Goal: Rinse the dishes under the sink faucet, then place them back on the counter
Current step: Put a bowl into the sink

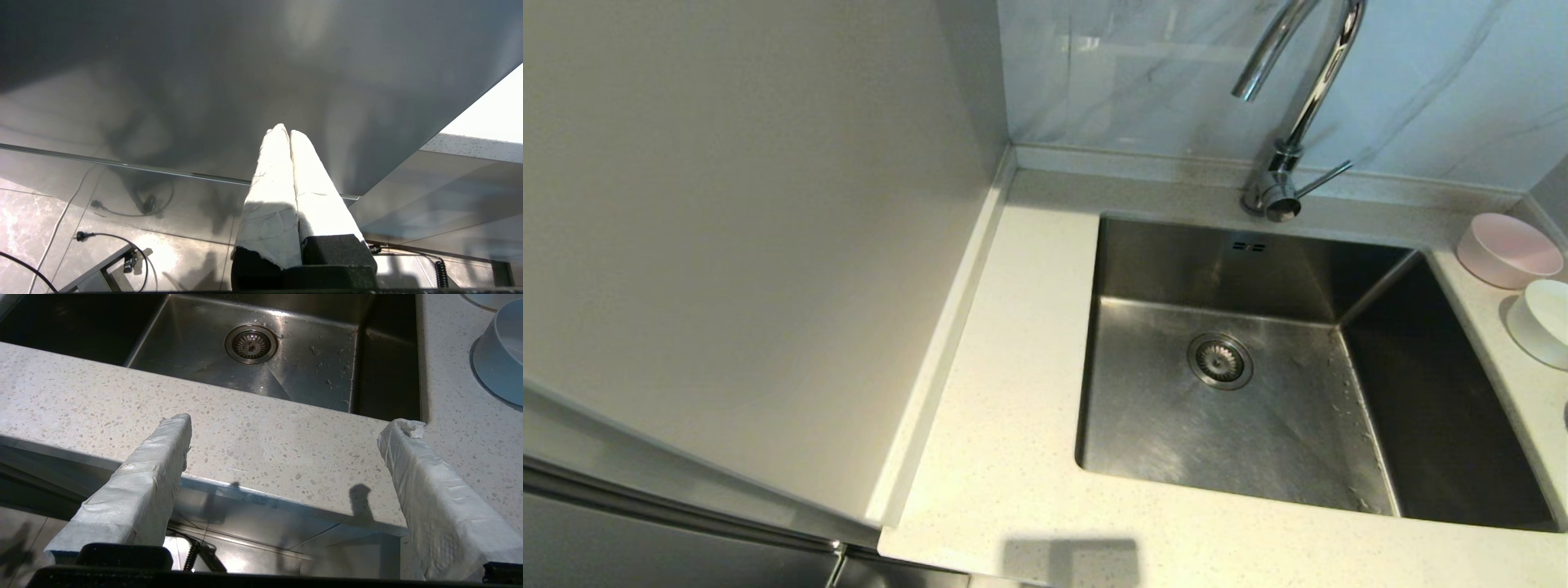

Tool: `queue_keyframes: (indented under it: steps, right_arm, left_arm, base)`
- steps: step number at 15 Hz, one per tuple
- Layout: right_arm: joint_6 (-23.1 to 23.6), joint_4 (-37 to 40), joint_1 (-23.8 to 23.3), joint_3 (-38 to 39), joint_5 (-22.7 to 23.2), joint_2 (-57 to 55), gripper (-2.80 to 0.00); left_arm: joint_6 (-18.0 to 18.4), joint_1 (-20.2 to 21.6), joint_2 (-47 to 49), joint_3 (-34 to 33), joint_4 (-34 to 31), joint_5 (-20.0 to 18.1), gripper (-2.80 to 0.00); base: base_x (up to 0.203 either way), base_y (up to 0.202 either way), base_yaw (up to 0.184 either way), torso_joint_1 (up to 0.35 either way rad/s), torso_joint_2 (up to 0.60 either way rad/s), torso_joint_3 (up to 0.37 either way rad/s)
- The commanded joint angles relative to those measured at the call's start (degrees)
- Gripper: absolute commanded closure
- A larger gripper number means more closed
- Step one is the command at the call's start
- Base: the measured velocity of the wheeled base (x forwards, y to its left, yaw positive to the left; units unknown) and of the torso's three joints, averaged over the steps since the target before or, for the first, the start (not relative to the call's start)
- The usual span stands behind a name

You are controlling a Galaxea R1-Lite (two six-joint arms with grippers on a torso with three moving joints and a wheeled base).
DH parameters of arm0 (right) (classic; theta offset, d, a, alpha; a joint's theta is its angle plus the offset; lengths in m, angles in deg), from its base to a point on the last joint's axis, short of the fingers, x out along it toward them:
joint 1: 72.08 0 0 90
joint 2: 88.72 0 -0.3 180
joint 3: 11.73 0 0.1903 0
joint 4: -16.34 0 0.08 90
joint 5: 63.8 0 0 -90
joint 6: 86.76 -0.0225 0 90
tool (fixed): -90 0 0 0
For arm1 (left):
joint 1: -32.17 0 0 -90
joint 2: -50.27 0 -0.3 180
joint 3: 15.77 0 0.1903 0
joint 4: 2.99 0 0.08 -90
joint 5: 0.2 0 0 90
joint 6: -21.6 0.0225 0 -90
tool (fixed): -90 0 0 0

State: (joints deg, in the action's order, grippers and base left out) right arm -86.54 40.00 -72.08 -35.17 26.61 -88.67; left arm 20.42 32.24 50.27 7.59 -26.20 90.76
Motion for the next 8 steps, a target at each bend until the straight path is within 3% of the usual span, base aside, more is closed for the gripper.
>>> queue_keyframes:
  steps: [1, 4, 8]
  right_arm:
    - [0.0, 0.0, 0.0, 0.0, 0.0, 0.0, -2.80]
    - [0.6, 0.1, 0.0, 0.0, 0.2, 0.0, -2.80]
    - [4.9, -0.5, -0.1, 0.1, 0.4, 0.0, -2.80]
  left_arm:
    - [0.0, 0.0, -0.2, 0.0, 0.0, 0.1, 0.00]
    - [0.0, 0.0, -0.2, 0.0, 0.0, 0.1, 0.00]
    - [0.0, 0.0, -0.2, 0.0, 0.0, 0.1, 0.00]
  base:
    - [0.000, 0.000, 0.000, 0.000, 0.00, 0.000]
    - [0.000, 0.000, 0.000, 0.000, 0.00, 0.000]
    - [0.000, 0.000, 0.000, 0.000, 0.00, 0.000]
